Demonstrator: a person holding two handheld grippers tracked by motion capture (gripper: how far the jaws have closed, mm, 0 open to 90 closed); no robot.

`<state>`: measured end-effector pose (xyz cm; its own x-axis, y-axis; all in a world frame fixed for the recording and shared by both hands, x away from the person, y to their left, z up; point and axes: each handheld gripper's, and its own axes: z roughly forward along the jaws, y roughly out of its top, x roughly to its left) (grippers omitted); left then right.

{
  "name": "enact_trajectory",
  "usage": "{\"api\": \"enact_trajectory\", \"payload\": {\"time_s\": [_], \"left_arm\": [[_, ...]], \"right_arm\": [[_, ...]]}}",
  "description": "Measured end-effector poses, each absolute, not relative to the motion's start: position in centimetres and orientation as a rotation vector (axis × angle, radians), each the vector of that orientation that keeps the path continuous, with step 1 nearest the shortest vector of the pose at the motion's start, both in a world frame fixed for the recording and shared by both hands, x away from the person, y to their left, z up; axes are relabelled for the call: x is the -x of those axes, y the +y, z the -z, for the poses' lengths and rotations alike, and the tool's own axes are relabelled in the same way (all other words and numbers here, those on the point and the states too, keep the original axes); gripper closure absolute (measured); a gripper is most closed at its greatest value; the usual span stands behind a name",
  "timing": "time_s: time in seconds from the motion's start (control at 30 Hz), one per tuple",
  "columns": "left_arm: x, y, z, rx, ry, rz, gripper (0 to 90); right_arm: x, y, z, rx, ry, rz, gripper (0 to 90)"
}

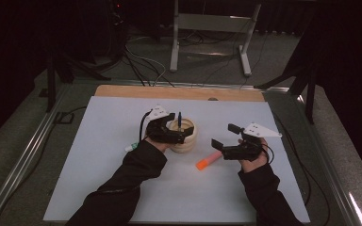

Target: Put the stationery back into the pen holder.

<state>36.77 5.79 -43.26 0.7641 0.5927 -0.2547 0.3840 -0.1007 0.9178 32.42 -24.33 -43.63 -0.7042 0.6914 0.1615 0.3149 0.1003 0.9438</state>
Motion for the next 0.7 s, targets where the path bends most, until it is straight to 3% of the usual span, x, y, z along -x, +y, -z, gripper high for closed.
{"api": "enact_trajectory", "payload": {"time_s": [0.7], "left_arm": [[-31.6,3.0,45.0,-1.73,0.598,-0.185,4.1]], "right_arm": [[-32.5,-25.2,43.1,-1.017,2.025,-1.652,1.8]]}}
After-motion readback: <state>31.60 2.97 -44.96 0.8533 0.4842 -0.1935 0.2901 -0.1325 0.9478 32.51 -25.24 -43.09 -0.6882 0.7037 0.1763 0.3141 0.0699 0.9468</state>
